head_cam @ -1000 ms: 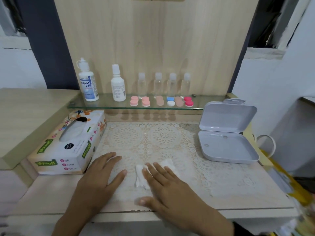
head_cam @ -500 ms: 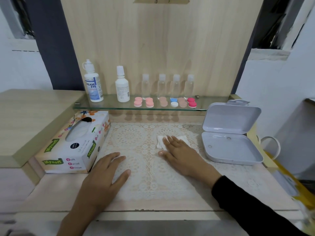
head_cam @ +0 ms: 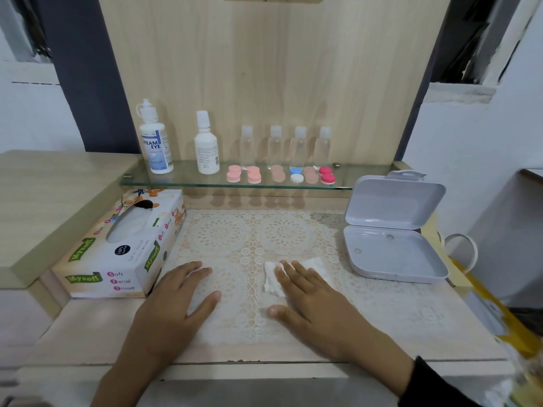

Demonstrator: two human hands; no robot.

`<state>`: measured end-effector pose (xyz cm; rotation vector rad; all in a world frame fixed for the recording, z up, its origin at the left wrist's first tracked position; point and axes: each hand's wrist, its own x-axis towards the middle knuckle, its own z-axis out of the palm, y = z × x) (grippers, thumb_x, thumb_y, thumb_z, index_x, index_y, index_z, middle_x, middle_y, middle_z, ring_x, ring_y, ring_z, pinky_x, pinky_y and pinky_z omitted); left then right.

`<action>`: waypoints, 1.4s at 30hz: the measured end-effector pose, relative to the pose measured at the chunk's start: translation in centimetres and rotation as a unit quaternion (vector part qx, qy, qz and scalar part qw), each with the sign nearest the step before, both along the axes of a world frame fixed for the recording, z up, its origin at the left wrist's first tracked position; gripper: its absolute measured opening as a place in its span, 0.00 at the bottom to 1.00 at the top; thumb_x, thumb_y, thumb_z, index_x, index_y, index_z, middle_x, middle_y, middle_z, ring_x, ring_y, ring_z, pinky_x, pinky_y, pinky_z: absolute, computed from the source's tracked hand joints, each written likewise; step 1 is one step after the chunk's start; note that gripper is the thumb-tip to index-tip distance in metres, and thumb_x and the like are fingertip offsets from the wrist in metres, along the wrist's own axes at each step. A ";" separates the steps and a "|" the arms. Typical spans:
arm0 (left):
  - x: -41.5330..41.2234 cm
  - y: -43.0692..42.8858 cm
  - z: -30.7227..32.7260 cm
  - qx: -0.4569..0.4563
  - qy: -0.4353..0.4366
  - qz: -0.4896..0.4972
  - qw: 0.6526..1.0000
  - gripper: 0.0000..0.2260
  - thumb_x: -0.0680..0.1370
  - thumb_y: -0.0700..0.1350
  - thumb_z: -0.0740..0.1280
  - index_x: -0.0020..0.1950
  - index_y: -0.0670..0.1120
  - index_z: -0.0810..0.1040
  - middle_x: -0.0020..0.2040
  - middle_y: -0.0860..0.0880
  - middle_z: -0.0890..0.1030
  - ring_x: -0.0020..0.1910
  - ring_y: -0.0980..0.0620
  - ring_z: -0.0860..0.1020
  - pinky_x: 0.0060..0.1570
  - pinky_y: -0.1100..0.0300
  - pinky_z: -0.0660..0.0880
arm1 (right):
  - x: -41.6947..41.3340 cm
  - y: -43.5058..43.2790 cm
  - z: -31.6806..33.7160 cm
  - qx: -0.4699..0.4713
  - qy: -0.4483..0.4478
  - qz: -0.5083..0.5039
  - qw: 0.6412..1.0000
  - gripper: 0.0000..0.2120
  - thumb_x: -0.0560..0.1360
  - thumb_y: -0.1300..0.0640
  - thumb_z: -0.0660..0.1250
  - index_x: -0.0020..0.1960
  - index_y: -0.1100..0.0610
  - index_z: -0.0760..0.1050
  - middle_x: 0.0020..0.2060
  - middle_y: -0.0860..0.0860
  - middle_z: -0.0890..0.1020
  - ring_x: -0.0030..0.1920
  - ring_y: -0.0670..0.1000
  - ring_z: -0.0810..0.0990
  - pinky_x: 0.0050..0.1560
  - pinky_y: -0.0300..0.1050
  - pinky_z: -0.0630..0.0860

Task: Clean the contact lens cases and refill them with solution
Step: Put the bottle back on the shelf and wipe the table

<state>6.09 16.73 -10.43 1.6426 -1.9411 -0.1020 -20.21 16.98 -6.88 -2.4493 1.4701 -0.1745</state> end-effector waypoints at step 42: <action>0.0 0.0 -0.1 -0.005 -0.013 0.008 1.000 0.31 0.70 0.70 0.49 0.67 0.58 0.71 0.68 0.63 0.68 0.67 0.67 0.61 0.63 0.68 0.59 | 3.4 -2.1 -0.4 -0.021 0.011 0.042 0.999 0.36 0.79 0.34 0.43 0.79 0.53 0.44 0.79 0.48 0.46 0.77 0.44 0.40 0.76 0.42 0.38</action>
